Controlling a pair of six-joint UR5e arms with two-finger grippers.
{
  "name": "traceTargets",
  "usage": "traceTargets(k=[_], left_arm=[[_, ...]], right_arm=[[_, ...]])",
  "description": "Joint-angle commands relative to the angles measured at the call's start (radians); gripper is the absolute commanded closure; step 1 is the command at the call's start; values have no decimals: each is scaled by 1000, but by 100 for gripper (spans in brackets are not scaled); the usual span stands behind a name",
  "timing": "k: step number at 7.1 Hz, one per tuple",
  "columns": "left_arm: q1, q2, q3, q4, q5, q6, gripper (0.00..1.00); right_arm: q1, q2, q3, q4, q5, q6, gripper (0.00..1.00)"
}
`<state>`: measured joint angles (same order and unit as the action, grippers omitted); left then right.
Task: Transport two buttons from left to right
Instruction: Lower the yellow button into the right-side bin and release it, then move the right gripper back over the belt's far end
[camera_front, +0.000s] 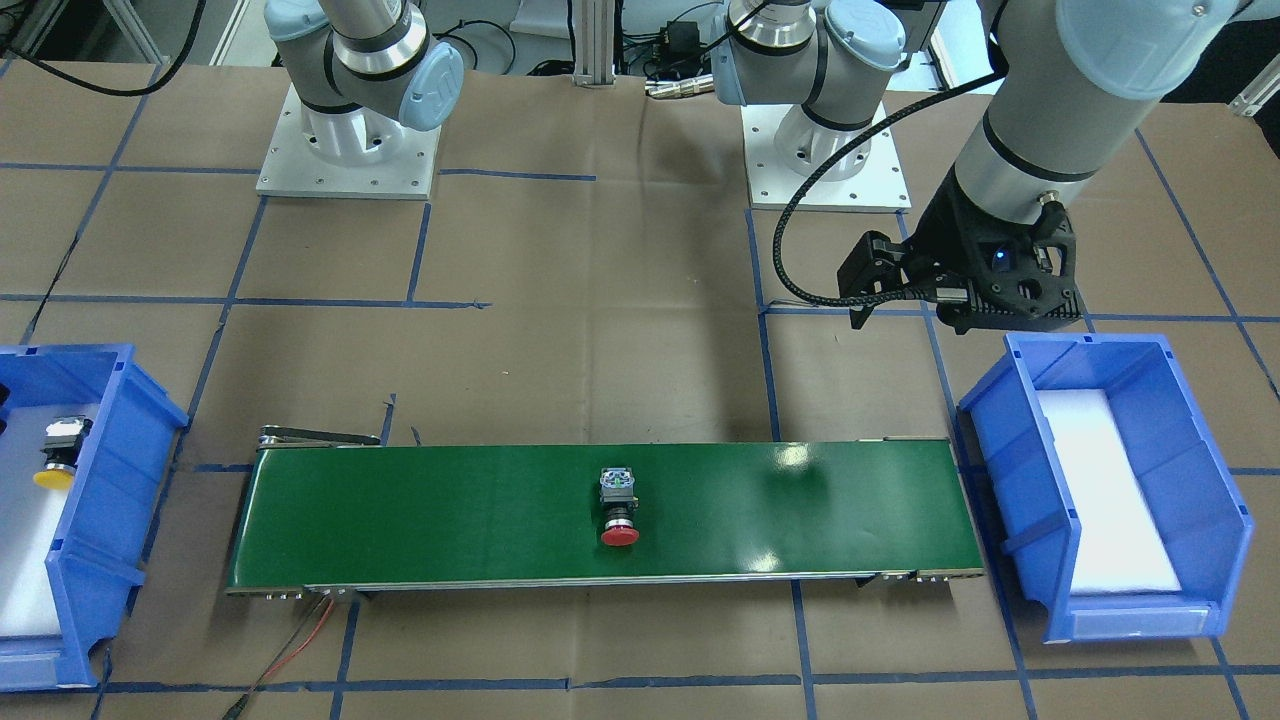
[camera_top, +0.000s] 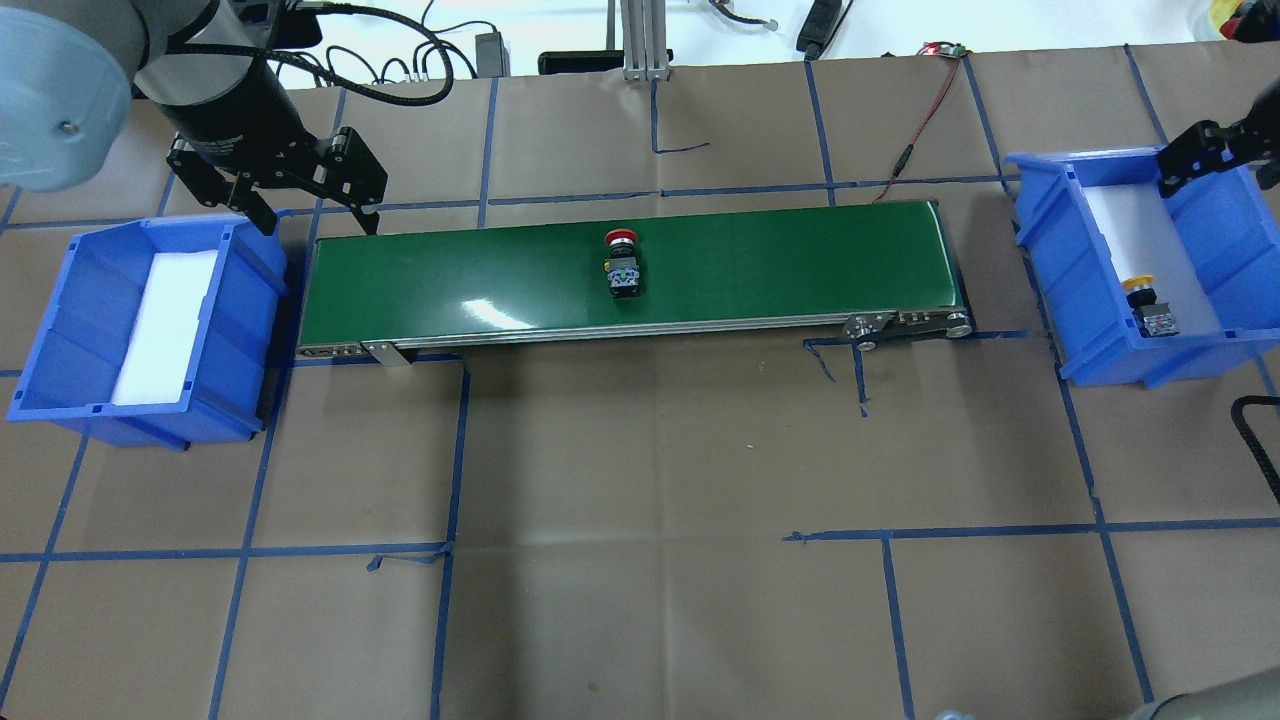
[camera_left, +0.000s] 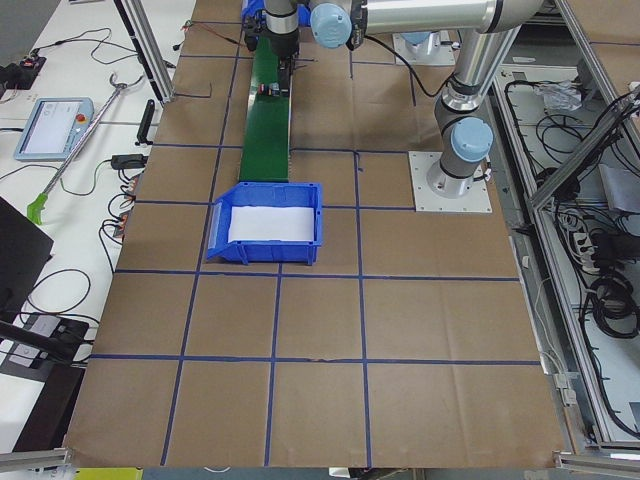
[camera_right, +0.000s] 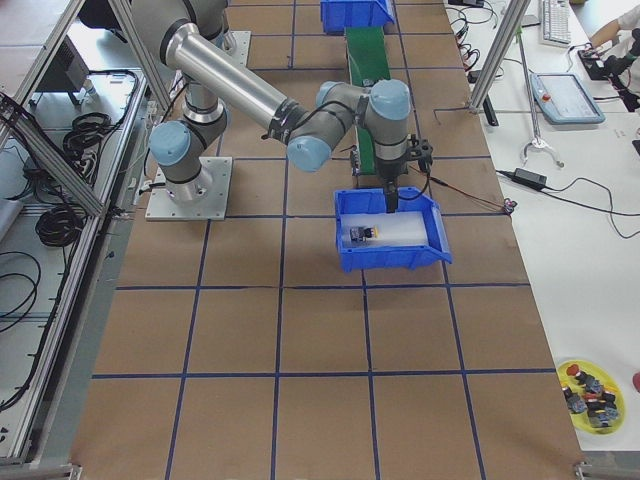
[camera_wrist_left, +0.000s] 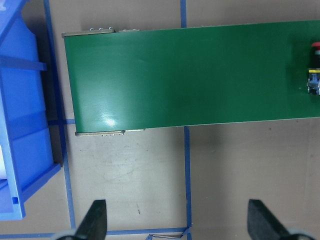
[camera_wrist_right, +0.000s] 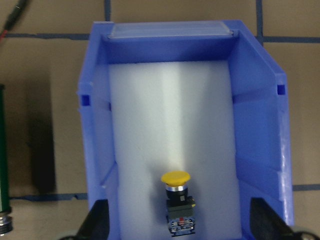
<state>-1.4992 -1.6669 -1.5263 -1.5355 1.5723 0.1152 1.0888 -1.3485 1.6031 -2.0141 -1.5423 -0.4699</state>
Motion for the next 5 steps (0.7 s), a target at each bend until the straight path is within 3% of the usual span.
traceTargets(k=[1,3,5], left_arm=[[1,-1,0,0,-2,0,0],[-1,-1,0,0,0,0,0],[-1,-1,0,0,0,0,0]], right_arm=[[130,-55,-66,110,22,156,0],[291,-73,-63,121,22,342,0],[394,-72,-58,109,21,379,0]])
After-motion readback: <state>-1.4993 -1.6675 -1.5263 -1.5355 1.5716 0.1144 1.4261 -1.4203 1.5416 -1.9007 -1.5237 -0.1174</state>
